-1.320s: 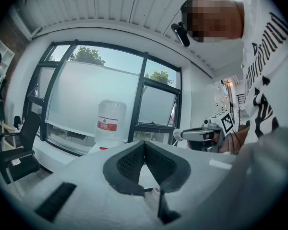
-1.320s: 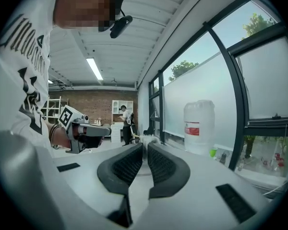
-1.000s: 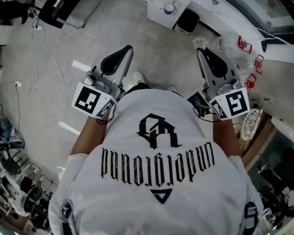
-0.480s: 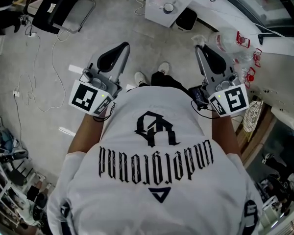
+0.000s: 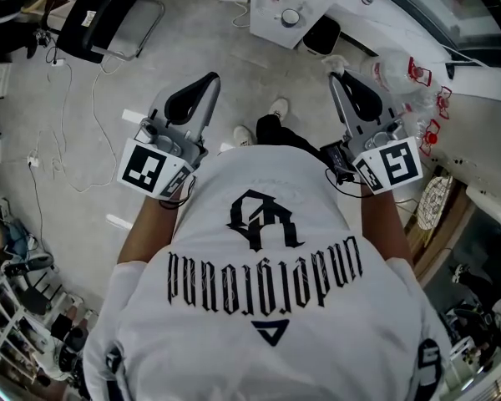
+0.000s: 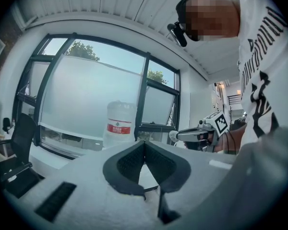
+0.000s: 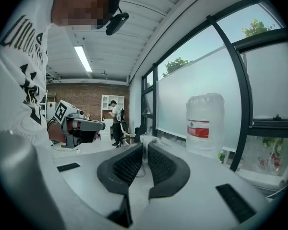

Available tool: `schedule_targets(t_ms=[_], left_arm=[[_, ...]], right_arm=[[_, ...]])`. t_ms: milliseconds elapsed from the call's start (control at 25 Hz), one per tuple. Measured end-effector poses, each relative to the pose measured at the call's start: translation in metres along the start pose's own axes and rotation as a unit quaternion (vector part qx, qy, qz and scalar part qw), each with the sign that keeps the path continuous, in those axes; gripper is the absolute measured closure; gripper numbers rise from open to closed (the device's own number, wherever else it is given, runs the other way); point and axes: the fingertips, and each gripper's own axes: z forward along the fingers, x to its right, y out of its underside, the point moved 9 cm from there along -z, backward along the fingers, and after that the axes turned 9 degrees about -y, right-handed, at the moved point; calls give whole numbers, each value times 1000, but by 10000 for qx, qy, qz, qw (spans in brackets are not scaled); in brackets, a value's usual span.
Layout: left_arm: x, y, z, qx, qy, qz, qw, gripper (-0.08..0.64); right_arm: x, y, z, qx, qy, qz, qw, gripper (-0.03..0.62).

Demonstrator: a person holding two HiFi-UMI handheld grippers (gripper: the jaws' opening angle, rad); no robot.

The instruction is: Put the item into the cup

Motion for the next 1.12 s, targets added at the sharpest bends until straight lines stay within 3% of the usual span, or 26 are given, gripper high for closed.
schedule_targets(t_ms=[360,880,1120], left_arm=[[-11,-2,65,-115,-42,7,9999,548],[-13,-11,170,-114,-38,101,9999,548],[-32,-8,204,-258,183,119,9994,548]], right_arm=[[64,9,14,-24,-27,171,9998,552],[160,7,21,48,-180,60,9998,552],[183,13,39,20,-24,190,9998,552]])
